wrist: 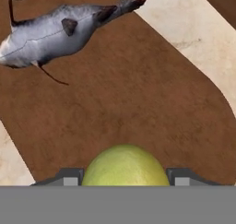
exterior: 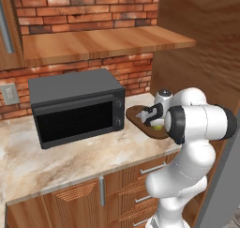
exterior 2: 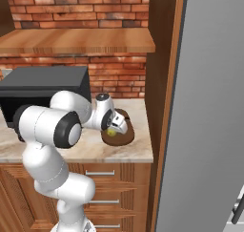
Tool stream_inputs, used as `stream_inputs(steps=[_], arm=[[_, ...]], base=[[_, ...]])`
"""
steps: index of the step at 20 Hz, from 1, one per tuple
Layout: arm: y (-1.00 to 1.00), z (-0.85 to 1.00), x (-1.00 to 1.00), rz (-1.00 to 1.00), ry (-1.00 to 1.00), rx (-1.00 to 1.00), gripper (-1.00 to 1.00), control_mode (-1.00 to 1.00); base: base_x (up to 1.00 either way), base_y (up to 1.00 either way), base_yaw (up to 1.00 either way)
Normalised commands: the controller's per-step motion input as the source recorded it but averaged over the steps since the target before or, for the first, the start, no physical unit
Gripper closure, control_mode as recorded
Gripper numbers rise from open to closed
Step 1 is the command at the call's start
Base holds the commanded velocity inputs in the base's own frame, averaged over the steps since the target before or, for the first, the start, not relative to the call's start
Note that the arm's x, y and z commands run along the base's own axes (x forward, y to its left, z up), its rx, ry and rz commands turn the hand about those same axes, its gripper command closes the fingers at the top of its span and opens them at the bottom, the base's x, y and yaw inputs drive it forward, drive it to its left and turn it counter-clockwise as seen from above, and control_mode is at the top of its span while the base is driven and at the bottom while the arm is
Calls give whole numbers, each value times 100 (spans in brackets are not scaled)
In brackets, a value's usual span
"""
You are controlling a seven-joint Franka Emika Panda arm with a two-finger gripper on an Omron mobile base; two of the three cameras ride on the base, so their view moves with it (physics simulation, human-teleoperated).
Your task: Retrieve a lemon from the fridge and place it on the cutting board with the fish.
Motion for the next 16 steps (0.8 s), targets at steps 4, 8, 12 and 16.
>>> stream_inputs(steps=[4, 8, 12, 16], arm=[[0, -26, 21, 0, 0, 0, 100, -100], [0, -20, 20, 0, 0, 0, 100, -100], [0, -16, 15, 0, 0, 0, -100, -100], [0, -10, 4, 0, 0, 0, -100, -100]], base=[[0, 0, 0], [0, 0, 0], [0, 0, 0], [0, 0, 0]])
